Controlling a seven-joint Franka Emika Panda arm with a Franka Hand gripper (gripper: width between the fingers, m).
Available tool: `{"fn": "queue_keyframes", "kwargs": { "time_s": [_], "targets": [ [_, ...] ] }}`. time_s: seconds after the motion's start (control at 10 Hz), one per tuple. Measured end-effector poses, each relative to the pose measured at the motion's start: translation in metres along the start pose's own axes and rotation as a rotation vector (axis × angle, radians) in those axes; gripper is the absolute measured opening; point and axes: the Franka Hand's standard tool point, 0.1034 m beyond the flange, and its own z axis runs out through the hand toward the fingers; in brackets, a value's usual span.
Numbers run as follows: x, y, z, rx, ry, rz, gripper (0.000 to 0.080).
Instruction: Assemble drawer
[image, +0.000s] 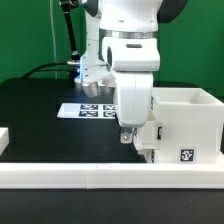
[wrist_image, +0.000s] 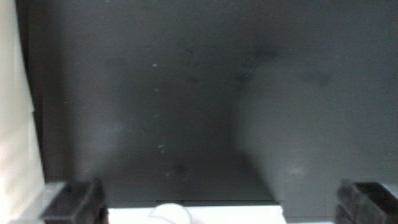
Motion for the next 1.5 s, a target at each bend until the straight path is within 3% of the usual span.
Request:
{"fn": "queue_keyframes", "kwargs": {
  "time_s": [0.3, 0.8, 1.3, 1.5],
  "targets": [
    [0.009, 0.0, -0.001, 0.001, 0.001, 0.115, 0.0649],
    [0.028, 0.001, -0.003, -0.001, 0.004, 0.086, 0.0649],
    [0.02, 0.002, 0.001, 0.028, -0.006, -0.009, 0.0649],
    [0.0, 0.003, 0.002, 0.024, -0.012, -0.04, 0.0649]
  ]
}}
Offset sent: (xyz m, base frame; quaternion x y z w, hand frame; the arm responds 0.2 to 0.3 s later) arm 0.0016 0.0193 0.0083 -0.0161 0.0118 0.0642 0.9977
